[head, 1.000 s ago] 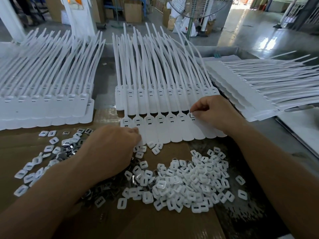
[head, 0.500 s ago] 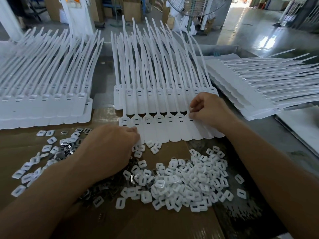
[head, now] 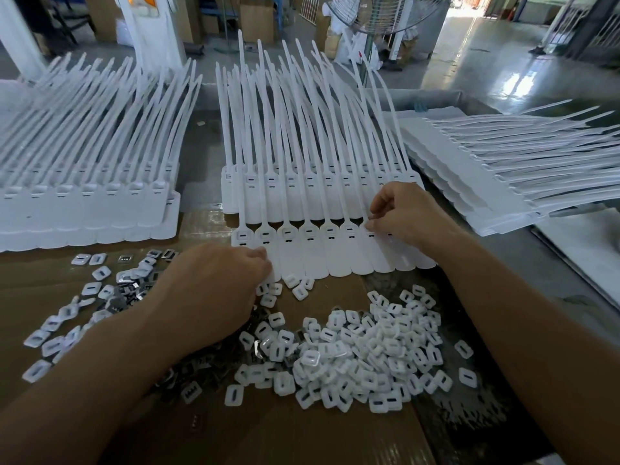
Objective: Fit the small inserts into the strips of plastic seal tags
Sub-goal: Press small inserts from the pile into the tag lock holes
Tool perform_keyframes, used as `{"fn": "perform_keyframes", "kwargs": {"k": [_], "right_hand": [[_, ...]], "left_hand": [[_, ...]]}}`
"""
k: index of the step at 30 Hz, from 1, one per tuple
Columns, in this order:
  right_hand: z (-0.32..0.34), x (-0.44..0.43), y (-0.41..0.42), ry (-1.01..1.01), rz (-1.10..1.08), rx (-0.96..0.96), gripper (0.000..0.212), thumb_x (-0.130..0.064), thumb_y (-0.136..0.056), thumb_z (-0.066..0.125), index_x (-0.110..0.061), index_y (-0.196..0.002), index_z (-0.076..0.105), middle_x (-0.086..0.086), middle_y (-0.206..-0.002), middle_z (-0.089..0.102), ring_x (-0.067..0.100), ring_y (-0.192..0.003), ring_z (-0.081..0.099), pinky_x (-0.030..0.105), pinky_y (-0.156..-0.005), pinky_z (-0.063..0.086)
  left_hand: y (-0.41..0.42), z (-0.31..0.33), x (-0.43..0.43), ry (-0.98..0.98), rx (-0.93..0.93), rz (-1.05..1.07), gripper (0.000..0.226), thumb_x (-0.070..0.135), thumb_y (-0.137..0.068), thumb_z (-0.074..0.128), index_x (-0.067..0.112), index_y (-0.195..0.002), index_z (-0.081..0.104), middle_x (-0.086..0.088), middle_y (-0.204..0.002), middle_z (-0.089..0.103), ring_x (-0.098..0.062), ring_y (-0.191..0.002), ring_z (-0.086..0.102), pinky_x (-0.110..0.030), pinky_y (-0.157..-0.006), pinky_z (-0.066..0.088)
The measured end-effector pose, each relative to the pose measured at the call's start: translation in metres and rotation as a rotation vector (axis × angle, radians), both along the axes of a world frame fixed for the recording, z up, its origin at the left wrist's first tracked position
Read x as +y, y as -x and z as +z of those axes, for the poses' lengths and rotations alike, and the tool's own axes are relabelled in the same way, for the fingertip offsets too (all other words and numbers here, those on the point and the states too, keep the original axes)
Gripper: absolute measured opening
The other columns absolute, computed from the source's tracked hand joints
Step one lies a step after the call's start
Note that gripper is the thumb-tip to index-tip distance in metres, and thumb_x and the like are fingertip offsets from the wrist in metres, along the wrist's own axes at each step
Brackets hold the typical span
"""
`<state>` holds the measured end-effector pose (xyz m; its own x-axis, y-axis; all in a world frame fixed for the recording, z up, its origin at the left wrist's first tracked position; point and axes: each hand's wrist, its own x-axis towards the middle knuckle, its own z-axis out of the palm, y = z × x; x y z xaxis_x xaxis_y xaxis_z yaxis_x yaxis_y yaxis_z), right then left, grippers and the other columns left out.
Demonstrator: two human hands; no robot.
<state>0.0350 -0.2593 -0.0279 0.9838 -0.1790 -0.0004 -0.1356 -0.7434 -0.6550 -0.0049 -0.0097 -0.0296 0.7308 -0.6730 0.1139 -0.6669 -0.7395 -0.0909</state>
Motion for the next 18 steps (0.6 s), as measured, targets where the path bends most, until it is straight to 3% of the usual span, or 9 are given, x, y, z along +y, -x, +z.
{"fn": "perform_keyframes", "kwargs": {"k": [8,13,18], "right_hand": [[0.016,-0.003,0.019,-0.039,0.068,-0.028,0.019,-0.013,-0.085,0.061,-0.027,-0.075,0.056,-0.007,-0.077,0.06,0.007,-0.068,0.056,0.019,-0.059,0.04],[0.034,-0.009,0.049,0.072,0.197,0.084,0.009,-0.023,-0.082,0.065,-0.027,-0.075,0.061,-0.011,-0.071,0.063,0.001,-0.065,0.058,0.018,-0.061,0.04],[0.033,-0.021,0.072,0.26,0.265,0.224,0.011,-0.027,-0.081,0.066,-0.031,-0.071,0.063,-0.025,-0.057,0.06,-0.015,-0.058,0.053,0.006,-0.052,0.036]], "left_hand": [[0.0,-0.001,0.0,-0.044,-0.008,0.011,0.042,0.02,-0.089,0.033,0.029,-0.128,0.046,0.019,-0.135,0.045,-0.005,-0.105,0.057,-0.019,-0.081,0.048],[0.0,-0.001,-0.001,-0.043,-0.009,0.006,0.043,0.019,-0.089,0.033,0.03,-0.128,0.045,0.018,-0.135,0.045,-0.005,-0.106,0.056,-0.019,-0.083,0.047],[0.001,0.0,-0.001,-0.053,0.004,0.005,0.044,0.017,-0.089,0.034,0.029,-0.13,0.043,0.018,-0.138,0.041,-0.004,-0.11,0.054,-0.019,-0.088,0.046]]}}
